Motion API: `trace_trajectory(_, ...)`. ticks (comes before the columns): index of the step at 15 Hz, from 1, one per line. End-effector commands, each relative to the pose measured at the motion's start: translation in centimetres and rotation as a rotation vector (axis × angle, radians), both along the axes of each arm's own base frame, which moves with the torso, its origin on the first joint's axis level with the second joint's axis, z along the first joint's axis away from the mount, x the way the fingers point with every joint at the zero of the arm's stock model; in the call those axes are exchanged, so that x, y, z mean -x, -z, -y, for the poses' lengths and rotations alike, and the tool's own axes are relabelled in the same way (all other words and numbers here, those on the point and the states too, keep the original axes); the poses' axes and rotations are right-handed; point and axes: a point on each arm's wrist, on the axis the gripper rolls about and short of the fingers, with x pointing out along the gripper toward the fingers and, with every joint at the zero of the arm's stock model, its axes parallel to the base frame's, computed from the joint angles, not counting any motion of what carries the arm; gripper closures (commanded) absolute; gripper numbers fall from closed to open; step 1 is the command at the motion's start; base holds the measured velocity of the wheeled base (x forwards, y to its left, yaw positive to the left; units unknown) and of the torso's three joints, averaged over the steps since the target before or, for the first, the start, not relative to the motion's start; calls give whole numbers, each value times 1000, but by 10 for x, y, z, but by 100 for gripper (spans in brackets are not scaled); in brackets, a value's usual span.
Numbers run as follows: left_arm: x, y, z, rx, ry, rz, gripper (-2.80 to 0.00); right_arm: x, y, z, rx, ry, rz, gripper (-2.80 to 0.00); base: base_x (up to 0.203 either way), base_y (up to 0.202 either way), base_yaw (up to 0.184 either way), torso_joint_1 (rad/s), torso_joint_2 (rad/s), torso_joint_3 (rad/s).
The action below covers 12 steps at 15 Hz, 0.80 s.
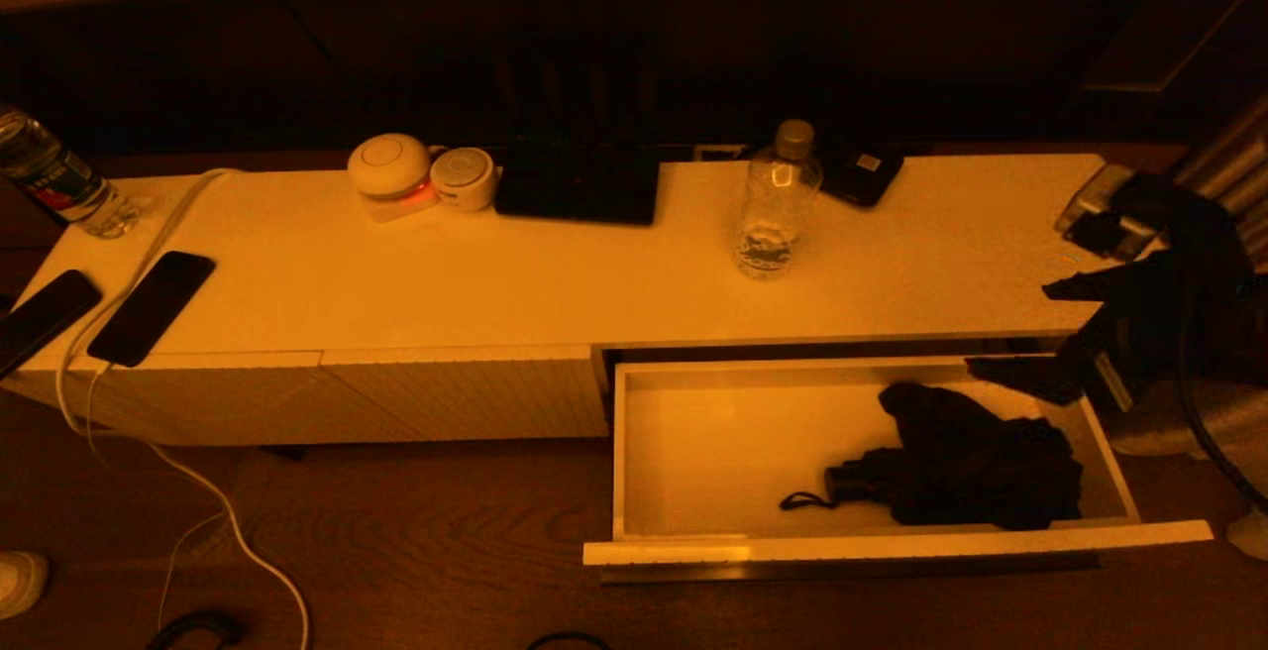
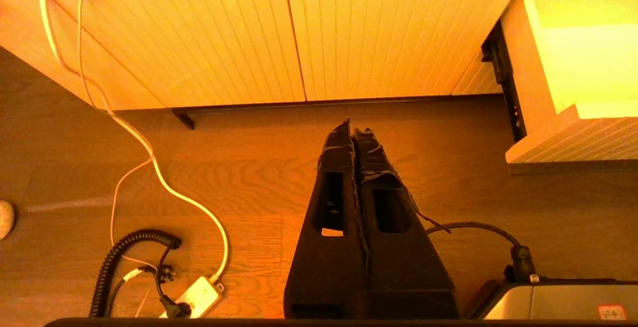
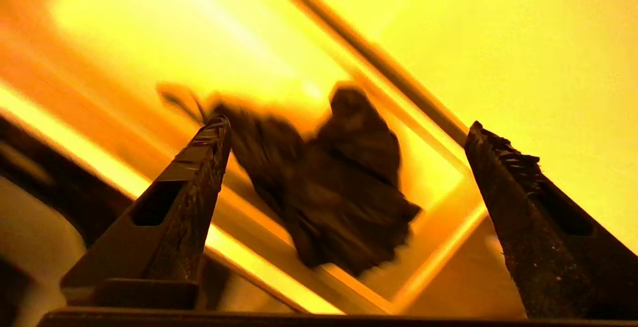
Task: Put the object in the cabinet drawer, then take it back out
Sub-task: Put the mineral water in the drawer
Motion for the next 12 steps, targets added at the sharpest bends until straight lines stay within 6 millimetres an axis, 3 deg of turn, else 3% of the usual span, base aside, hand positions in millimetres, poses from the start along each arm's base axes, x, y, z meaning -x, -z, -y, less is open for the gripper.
trace_trajectory(1,0,0,0,-1,0,0,0,-8,-8,-5,-84,30,3,-280,0,0,0,0,0,0)
trace_trajectory(8,0,0,0,-1,0,0,0,-77,-19,-32,-352,117,-22,-280,0,0,0,0,0,0)
trace_trajectory(12,0,0,0,-1,0,0,0,-117,-9,-59,-444,94,52,-280,0,0,0,0,0,0)
